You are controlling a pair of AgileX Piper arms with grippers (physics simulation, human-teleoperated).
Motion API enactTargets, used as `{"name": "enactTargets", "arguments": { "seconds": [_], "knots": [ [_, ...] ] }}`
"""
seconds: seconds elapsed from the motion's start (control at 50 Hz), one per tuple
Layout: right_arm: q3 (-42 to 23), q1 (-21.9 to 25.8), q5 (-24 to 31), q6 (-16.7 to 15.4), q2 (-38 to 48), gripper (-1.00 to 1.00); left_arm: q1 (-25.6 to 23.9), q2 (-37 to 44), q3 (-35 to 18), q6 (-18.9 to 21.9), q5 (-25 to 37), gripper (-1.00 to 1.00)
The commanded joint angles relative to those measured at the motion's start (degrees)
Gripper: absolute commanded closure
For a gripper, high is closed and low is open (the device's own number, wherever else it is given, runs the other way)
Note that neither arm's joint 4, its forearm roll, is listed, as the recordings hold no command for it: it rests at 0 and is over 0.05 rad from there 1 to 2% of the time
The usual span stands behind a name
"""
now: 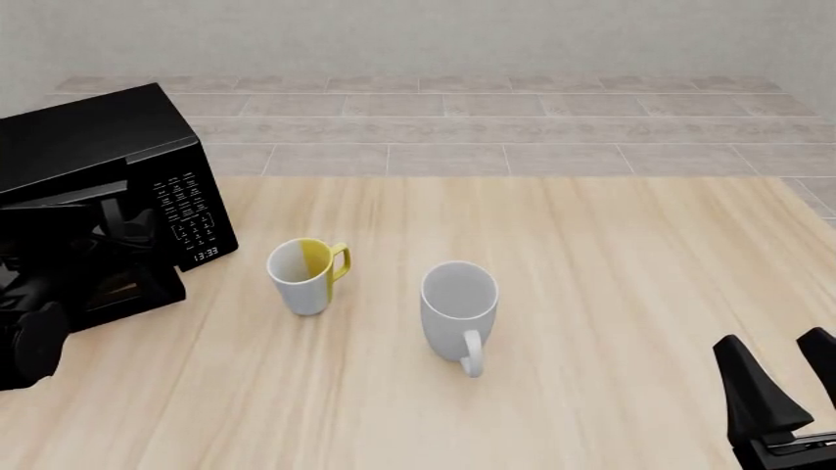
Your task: Close the microwave.
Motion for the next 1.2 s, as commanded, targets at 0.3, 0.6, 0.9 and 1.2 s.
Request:
{"name": "enactTargets", "arguments": {
  "seconds": [0.3, 0.6, 0.9, 1.2],
  "knots": [
    [0.0, 0.17, 0.42, -0.4, 0.01, -1.0, 2.25, 10.79, -9.35, -1.9, 3.08, -1.0],
    [0.0, 0.21, 0.65, -0.41, 0.02, -1.0, 4.66, 14.26, -12.47, -1.8, 3.57, -1.0],
    [0.0, 0.07, 0.71, -0.39, 0.01, -1.0, 5.43, 15.19, -14.03, -2.1, 4.78, -1.0],
    [0.0, 0.29, 0.97, -0.24, 0.04, -1.0, 3.51, 10.51, -7.13, -1.83, 0.93, -1.0]
  ]
}}
